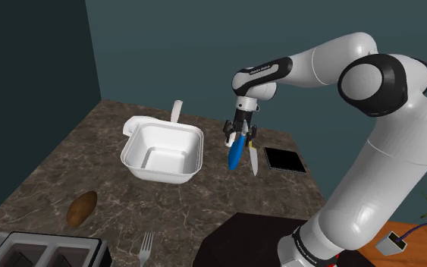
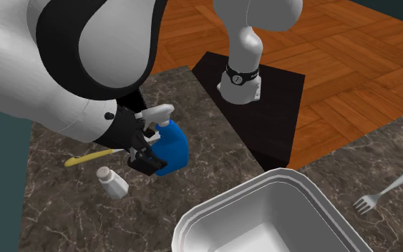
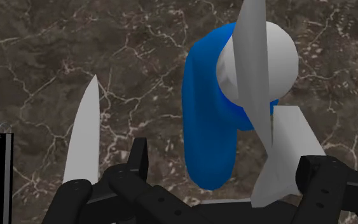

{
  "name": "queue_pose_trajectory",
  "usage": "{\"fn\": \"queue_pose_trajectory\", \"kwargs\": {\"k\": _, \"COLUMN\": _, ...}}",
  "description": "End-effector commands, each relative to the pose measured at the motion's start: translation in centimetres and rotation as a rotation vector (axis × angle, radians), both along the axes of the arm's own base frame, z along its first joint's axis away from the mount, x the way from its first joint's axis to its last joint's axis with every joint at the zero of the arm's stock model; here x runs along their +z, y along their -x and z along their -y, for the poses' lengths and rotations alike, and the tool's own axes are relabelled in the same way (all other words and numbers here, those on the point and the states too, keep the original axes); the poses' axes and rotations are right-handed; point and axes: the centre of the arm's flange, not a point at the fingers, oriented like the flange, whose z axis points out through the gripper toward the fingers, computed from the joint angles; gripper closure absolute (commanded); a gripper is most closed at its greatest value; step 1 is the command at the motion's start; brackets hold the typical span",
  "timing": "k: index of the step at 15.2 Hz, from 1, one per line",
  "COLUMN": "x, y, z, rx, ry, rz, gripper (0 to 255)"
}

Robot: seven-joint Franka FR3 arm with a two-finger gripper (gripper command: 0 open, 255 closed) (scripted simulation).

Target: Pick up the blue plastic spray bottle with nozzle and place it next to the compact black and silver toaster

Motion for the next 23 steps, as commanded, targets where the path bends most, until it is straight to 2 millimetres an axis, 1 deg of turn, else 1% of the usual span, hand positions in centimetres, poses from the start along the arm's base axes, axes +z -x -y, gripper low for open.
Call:
{"fn": "queue_pose_trajectory", "kwargs": {"k": 1, "x": -0.2, "y": 0.1, "z": -0.1, "rx": 0.0, "ry": 0.0, "rz": 0.0, "gripper": 0}}
{"fn": "queue_pose_trajectory", "kwargs": {"k": 7, "x": -0.2, "y": 0.1, "z": -0.1, "rx": 0.0, "ry": 0.0, "rz": 0.0, "gripper": 0}}
{"fn": "queue_pose_trajectory", "kwargs": {"k": 8, "x": -0.2, "y": 0.1, "z": -0.1, "rx": 0.0, "ry": 0.0, "rz": 0.0, "gripper": 255}}
{"fn": "queue_pose_trajectory", "kwargs": {"k": 17, "x": -0.2, "y": 0.1, "z": -0.1, "rx": 0.0, "ry": 0.0, "rz": 0.0, "gripper": 255}}
{"fn": "queue_pose_trajectory", "kwargs": {"k": 23, "x": 3.0, "y": 0.1, "z": -0.1, "rx": 0.0, "ry": 0.0, "rz": 0.0, "gripper": 255}}
